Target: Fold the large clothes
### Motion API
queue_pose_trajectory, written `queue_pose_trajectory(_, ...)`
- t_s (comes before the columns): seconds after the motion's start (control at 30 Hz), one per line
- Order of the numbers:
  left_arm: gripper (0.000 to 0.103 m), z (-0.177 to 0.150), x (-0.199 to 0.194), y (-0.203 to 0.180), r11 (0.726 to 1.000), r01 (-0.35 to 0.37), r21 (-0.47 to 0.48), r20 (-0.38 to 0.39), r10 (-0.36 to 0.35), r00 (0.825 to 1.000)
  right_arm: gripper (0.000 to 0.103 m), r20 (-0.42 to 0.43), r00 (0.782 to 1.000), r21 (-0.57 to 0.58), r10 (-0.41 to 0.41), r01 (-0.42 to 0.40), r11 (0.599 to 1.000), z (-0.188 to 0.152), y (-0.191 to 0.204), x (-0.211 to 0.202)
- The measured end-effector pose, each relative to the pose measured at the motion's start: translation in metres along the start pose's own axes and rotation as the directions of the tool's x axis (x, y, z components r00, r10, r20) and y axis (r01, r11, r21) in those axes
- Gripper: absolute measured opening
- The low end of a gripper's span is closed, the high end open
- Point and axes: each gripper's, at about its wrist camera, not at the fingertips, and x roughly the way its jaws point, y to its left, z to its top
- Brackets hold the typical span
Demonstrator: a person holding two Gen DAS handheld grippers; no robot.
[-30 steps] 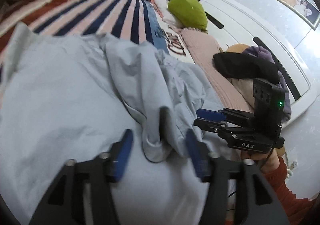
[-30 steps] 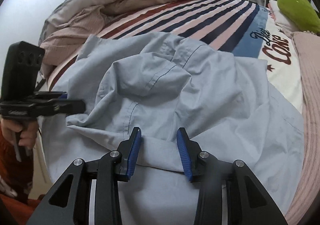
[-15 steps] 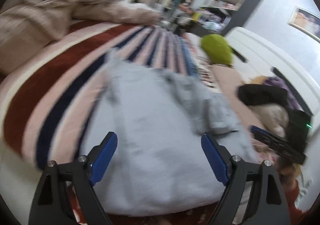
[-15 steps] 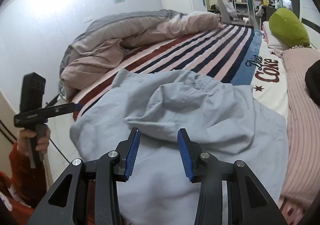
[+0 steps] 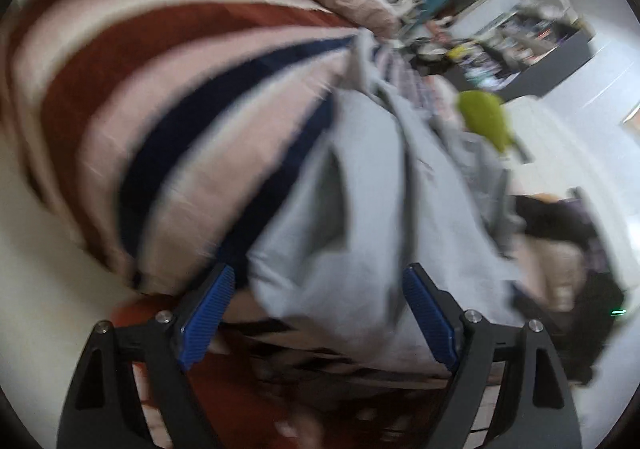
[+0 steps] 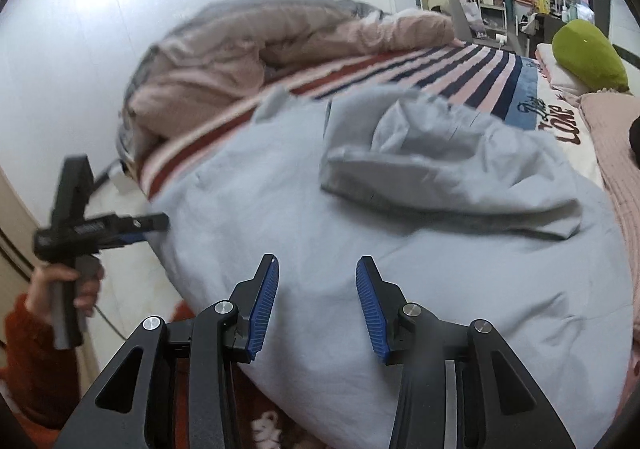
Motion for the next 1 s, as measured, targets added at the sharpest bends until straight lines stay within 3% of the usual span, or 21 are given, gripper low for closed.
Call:
queue_pose_trajectory(0.07, 0.083, -0.005, 0.009, -0.001, 0.991, 0.131, -0.013, 0.001, -0.131, 0.991, 0.036, -0.007, 1.000, -0.010, -0.021, 0.021, 1.000, -0.002, 0.004, 0.007)
queue_pose_trajectory(0.23, 0.083, -0.008, 0.029, -0.013, 0.982, 0.188, 0.008, 0.006, -0.188, 0.982, 0.036, -0.035, 0.997, -0.036, -0.074, 0.072, 0.997, -0.005, 0.010, 0.020)
queue_pose_trajectory(0.3, 0.083, -0.007, 0.033, -0.022, 0.970, 0.243, 0.018, 0.013, -0.244, 0.970, 0.037, -0.047, 0.996, -0.035, -0.078, 0.076, 0.996, -0.007, 0.009, 0.025)
queue_pose_trajectory(0.4, 0.065, -0.002, 0.037, -0.038, 0.964, 0.260, 0.047, 0.021, -0.261, 0.965, 0.037, -0.049, 0.997, -0.006, -0.058, 0.058, 0.998, -0.010, 0.003, 0.028)
queue_pose_trajectory(0.47, 0.032, 0.001, 0.039, -0.052, 0.965, 0.249, 0.087, 0.035, -0.253, 0.967, 0.037, -0.046, 0.998, 0.024, -0.035, 0.036, 0.999, -0.011, -0.003, 0.028)
queue_pose_trajectory(0.57, 0.022, 0.006, 0.034, -0.077, 0.952, 0.269, 0.149, 0.057, -0.280, 0.958, 0.037, -0.036, 0.999, 0.052, -0.005, 0.007, 0.999, -0.012, -0.010, 0.025)
queue_pose_trajectory(0.77, 0.019, 0.018, 0.027, -0.161, 0.873, 0.349, 0.340, 0.029, -0.381, 0.924, 0.036, 0.011, 0.993, 0.167, 0.114, -0.114, 0.979, -0.014, -0.033, 0.013)
queue_pose_trajectory(0.9, 0.019, 0.013, 0.053, -0.222, 0.809, 0.402, 0.429, -0.082, -0.409, 0.909, 0.036, 0.091, 0.982, 0.237, 0.168, -0.185, 0.954, -0.019, -0.057, -0.016)
queue_pose_trajectory(1.0, 0.021, -0.001, 0.086, -0.254, 0.769, 0.458, 0.445, -0.204, -0.411, 0.888, 0.038, 0.182, 0.977, 0.290, 0.113, -0.164, 0.943, -0.027, -0.091, -0.062)
